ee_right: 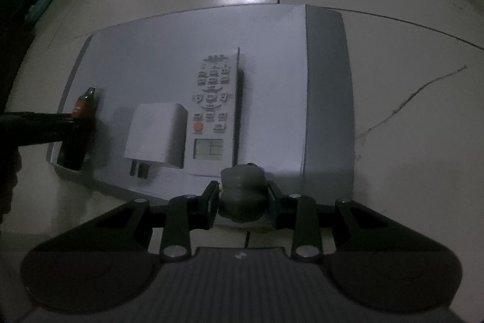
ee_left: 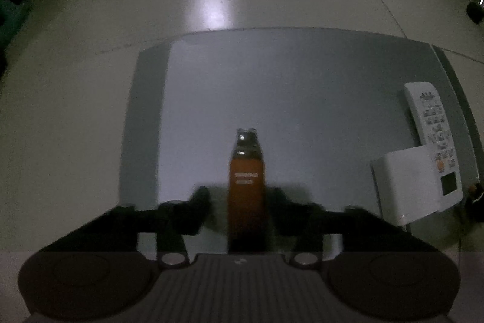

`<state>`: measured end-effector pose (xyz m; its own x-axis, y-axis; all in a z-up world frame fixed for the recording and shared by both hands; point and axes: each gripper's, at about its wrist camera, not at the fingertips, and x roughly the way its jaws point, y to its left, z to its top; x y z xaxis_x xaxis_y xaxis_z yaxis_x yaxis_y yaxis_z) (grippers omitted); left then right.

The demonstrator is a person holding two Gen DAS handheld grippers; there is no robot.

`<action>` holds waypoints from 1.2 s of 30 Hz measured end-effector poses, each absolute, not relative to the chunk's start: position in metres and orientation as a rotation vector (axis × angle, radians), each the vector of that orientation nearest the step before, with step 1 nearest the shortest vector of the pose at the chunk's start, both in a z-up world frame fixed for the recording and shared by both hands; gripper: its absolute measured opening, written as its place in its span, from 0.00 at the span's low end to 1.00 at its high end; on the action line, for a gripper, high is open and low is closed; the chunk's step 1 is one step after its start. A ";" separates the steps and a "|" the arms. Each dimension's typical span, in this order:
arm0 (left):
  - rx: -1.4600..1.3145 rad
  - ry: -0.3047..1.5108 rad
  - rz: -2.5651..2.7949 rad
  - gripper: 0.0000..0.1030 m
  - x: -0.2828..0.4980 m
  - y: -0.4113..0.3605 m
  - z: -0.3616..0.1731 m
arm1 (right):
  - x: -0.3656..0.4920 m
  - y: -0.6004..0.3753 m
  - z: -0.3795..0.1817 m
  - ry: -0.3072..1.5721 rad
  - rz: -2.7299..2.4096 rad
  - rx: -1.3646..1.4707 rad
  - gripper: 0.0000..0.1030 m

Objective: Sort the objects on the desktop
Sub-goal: 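Lift the bottle with the left tool while the right tool holds the stone, then carry the bottle with the left tool over the box while the right tool carries the stone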

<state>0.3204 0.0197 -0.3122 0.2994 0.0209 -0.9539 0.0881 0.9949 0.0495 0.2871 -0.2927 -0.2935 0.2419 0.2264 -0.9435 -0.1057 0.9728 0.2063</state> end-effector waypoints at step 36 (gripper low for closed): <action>-0.071 1.066 -0.089 0.20 0.152 0.001 -0.143 | 0.195 -0.280 -0.149 1.159 0.395 0.220 0.34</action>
<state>0.1517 0.0010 -0.1432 0.4805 -0.1076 -0.8704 0.0389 0.9941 -0.1014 0.1949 -0.2803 -0.1493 0.3418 0.4123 -0.8445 -0.1887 0.9104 0.3682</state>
